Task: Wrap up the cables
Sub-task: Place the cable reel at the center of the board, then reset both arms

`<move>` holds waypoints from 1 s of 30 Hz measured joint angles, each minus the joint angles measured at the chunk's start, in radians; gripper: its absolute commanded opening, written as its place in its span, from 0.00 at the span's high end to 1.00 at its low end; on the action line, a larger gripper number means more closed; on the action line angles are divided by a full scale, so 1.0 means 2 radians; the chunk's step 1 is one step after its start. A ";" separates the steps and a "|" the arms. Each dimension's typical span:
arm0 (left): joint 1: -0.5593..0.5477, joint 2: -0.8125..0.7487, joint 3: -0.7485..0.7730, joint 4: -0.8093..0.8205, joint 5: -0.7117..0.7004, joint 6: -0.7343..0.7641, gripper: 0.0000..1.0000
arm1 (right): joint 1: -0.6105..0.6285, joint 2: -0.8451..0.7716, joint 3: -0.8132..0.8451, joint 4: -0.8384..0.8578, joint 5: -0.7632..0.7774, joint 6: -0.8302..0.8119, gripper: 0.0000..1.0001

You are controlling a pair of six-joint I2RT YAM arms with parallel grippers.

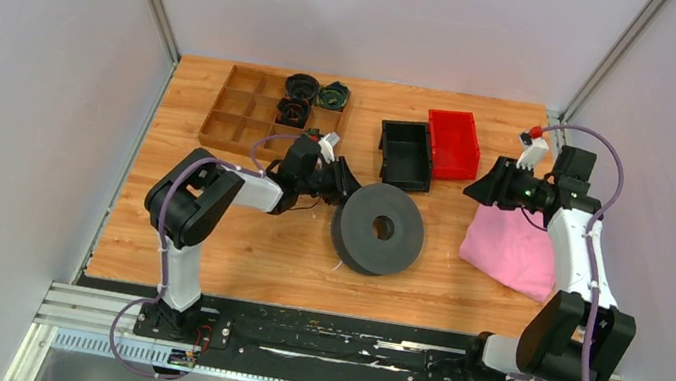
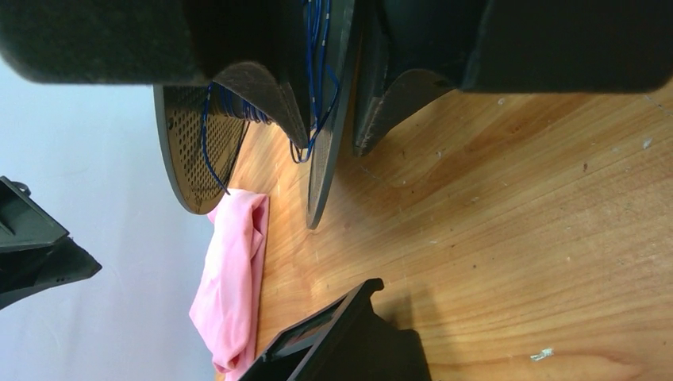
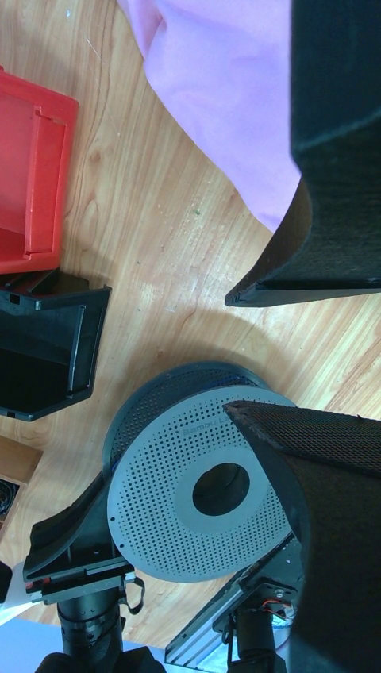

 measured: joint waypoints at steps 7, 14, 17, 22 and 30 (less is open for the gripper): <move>0.002 0.011 0.000 -0.001 0.004 0.009 0.61 | 0.000 0.002 0.000 0.000 -0.002 0.000 0.53; 0.016 0.017 0.000 -0.002 0.008 0.021 0.53 | 0.000 0.002 -0.002 0.001 -0.006 -0.001 0.53; 0.026 0.016 -0.004 -0.002 0.008 0.028 0.51 | 0.000 0.002 -0.002 0.001 -0.006 -0.001 0.53; 0.037 0.009 -0.011 -0.019 0.005 0.047 0.49 | 0.000 0.002 -0.002 0.001 -0.010 -0.001 0.53; 0.041 -0.036 -0.020 -0.062 -0.012 0.090 0.46 | 0.000 0.002 -0.002 0.001 -0.011 -0.001 0.53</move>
